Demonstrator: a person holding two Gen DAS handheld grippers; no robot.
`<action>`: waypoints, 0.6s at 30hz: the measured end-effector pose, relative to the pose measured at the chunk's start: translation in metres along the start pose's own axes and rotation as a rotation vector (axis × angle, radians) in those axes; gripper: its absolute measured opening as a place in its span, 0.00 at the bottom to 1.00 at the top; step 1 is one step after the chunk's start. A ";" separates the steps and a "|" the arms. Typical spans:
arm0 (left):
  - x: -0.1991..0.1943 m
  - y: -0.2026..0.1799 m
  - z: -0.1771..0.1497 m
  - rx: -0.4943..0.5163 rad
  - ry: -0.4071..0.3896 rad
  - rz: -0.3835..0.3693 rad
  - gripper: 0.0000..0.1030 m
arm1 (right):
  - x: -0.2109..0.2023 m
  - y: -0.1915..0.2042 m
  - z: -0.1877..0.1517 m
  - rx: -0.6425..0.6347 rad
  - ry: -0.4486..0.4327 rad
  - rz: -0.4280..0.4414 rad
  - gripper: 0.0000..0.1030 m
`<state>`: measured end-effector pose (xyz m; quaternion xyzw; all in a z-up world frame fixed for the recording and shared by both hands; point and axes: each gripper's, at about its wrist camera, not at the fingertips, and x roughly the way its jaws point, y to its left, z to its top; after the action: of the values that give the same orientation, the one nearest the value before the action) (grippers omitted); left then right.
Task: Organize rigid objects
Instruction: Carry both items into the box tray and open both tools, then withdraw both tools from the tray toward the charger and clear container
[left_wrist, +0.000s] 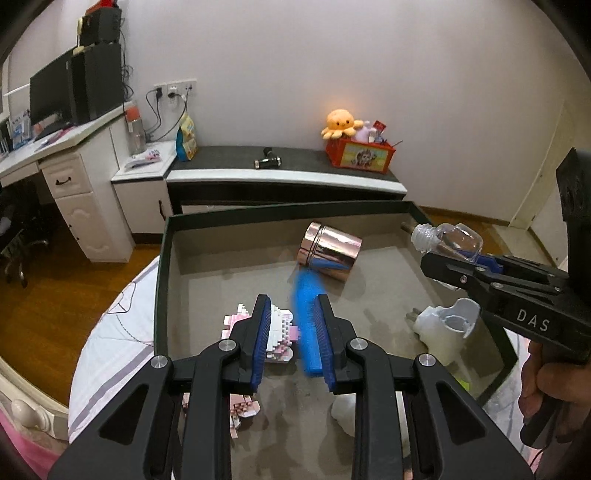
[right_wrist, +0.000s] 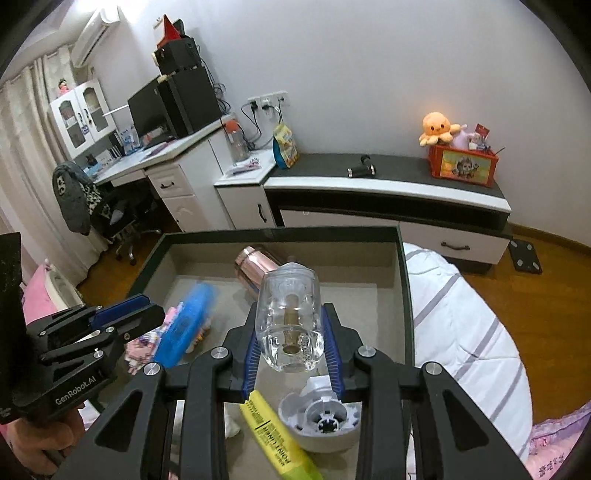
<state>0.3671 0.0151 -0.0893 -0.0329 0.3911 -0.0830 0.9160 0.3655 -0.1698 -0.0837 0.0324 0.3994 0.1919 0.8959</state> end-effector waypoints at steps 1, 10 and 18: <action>0.001 0.000 0.000 -0.002 0.002 0.005 0.25 | 0.002 0.000 -0.001 -0.002 0.004 -0.006 0.31; -0.027 0.010 -0.011 -0.037 -0.046 0.048 0.89 | -0.007 -0.003 -0.006 0.032 -0.021 -0.037 0.87; -0.070 0.013 -0.029 -0.039 -0.093 0.050 1.00 | -0.039 0.004 -0.019 0.066 -0.046 -0.082 1.00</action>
<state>0.2998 0.0407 -0.0615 -0.0450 0.3503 -0.0509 0.9342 0.3272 -0.1824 -0.0685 0.0501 0.3859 0.1408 0.9104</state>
